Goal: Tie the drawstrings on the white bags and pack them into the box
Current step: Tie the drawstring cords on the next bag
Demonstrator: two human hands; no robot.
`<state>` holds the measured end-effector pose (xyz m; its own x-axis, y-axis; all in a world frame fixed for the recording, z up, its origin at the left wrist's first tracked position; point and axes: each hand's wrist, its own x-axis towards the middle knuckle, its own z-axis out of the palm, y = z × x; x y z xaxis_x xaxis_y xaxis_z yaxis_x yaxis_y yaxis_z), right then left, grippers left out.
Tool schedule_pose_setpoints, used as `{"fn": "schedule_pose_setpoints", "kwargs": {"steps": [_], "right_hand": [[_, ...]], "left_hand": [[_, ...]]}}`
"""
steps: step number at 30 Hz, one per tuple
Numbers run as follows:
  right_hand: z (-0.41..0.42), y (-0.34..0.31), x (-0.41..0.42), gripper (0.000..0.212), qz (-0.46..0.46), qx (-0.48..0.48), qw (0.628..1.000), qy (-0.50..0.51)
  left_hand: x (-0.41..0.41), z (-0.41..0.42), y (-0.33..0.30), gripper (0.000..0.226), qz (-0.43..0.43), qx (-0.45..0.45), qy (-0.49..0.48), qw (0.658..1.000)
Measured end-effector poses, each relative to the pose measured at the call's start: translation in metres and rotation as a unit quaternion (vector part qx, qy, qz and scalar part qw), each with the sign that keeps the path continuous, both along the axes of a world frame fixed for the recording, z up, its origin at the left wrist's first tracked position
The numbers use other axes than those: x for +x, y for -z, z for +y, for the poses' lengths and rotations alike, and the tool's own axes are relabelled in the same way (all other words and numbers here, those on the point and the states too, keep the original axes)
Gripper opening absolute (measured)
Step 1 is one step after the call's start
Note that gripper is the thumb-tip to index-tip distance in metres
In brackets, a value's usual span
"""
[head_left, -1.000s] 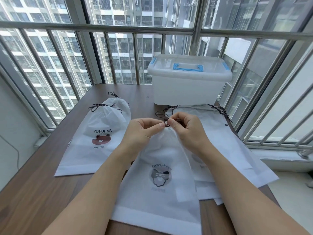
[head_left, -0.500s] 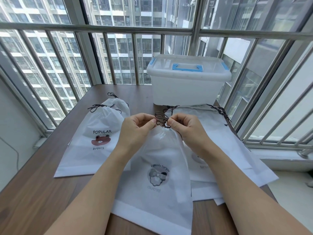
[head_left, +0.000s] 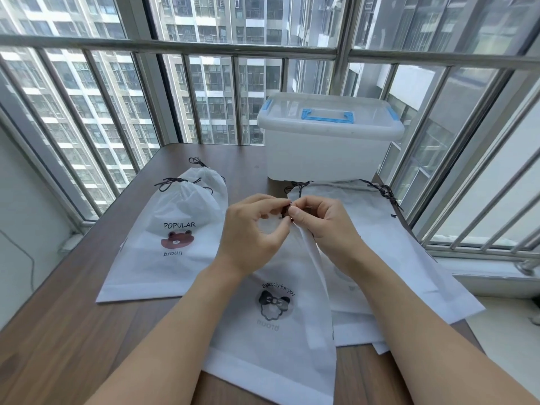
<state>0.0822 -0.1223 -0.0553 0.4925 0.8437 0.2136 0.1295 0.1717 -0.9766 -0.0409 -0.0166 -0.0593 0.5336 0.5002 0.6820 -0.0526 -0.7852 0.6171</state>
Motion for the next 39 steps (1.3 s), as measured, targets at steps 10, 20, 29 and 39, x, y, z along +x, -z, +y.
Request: {"fn": "schedule_pose_setpoints", "kwargs": {"steps": [10,20,29,39], "right_hand": [[-0.0048,-0.0041,0.0081,0.008,-0.057,-0.010,0.998,0.002],[0.0014,0.0031,0.0074,0.006,-0.174,-0.017,0.982,0.078],[-0.0014,-0.0022,0.0061,0.009,-0.165,-0.027,0.984,0.054],[-0.0021,-0.0060,0.0020,0.007,-0.086,-0.017,0.996,0.021]], "left_hand": [[-0.0017,0.0021,-0.0027,0.015,0.034,-0.244,0.105,0.964],[0.0023,0.0053,-0.0002,0.008,0.056,-0.374,0.110,0.919],[-0.0019,0.0091,-0.0029,0.013,0.043,-0.476,0.183,0.859],[-0.0023,0.0061,-0.0036,0.011,0.029,-0.406,0.156,0.900]]}}
